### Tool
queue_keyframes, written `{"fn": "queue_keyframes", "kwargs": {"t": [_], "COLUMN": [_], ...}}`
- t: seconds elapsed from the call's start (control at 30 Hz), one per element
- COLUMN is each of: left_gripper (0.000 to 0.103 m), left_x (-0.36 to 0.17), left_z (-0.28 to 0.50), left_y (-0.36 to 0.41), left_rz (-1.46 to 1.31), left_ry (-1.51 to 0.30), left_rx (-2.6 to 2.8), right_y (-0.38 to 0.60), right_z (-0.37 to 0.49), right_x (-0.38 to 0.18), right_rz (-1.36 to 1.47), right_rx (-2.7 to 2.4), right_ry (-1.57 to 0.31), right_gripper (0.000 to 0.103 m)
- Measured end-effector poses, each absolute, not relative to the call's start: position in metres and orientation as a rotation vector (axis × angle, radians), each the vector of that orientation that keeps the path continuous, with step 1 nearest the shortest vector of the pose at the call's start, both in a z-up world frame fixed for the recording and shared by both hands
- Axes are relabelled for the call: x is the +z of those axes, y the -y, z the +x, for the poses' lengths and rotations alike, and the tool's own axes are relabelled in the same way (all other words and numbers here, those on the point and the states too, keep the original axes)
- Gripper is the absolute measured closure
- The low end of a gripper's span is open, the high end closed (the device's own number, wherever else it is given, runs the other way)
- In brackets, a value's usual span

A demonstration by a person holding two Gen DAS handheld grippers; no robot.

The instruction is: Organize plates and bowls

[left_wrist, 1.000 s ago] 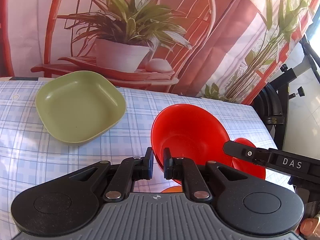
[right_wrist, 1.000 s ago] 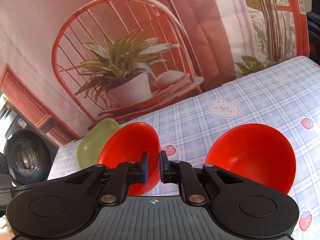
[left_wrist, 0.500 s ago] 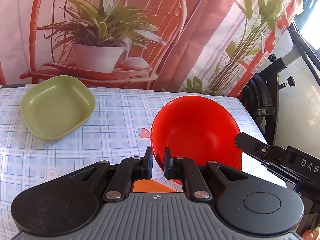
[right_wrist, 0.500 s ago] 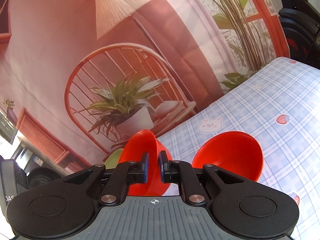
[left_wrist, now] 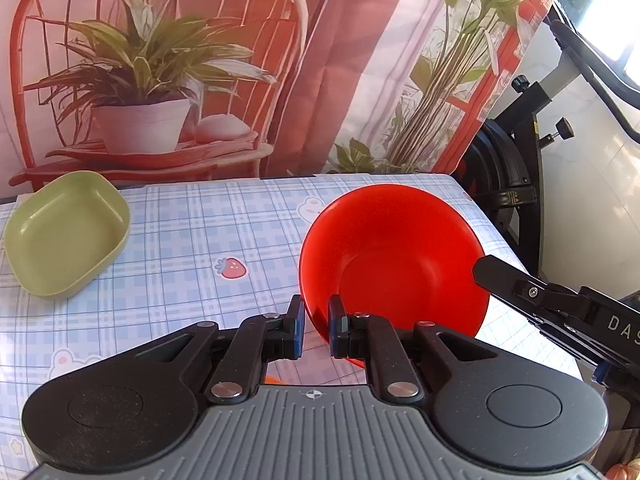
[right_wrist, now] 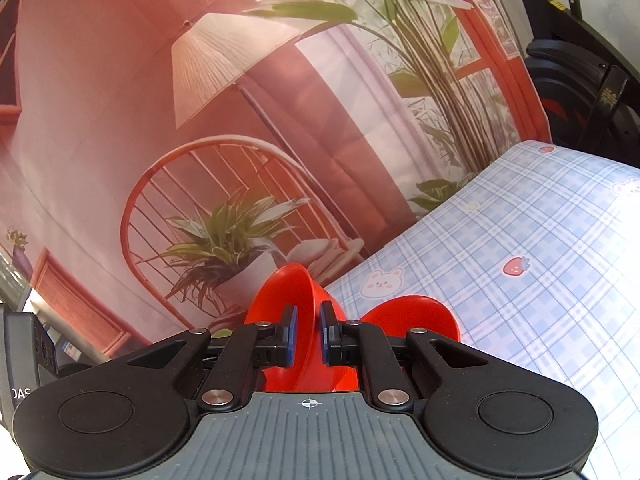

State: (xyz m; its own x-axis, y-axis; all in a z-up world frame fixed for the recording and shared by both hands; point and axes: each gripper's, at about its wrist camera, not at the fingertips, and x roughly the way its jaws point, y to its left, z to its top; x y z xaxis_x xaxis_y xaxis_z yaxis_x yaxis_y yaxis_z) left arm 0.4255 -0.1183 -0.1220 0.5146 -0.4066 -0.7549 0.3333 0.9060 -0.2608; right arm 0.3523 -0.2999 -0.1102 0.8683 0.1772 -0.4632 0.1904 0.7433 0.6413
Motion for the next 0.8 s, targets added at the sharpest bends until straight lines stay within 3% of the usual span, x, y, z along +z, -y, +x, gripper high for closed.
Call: {"fn": "queue_keyframes", "kwargs": {"t": [0.23, 0.8], "left_gripper": [0.089, 0.089], "left_x": [-0.121, -0.152], "left_z": [0.433, 0.443], "left_y": [0.145, 0.174], "left_rz": [-0.048, 0.089], "left_ry": [-0.935, -0.983], "left_rx": [-0.472, -0.471], "right_y": [0.321, 0.345], "right_z": [0.352, 0.358], "right_x": [-0.111, -0.173], "right_rz": [0.722, 0.816], "right_rx": [-0.029, -0.076], "right_ry": [-0.512, -0.598], "right_gripper": [0.091, 0.091]}}
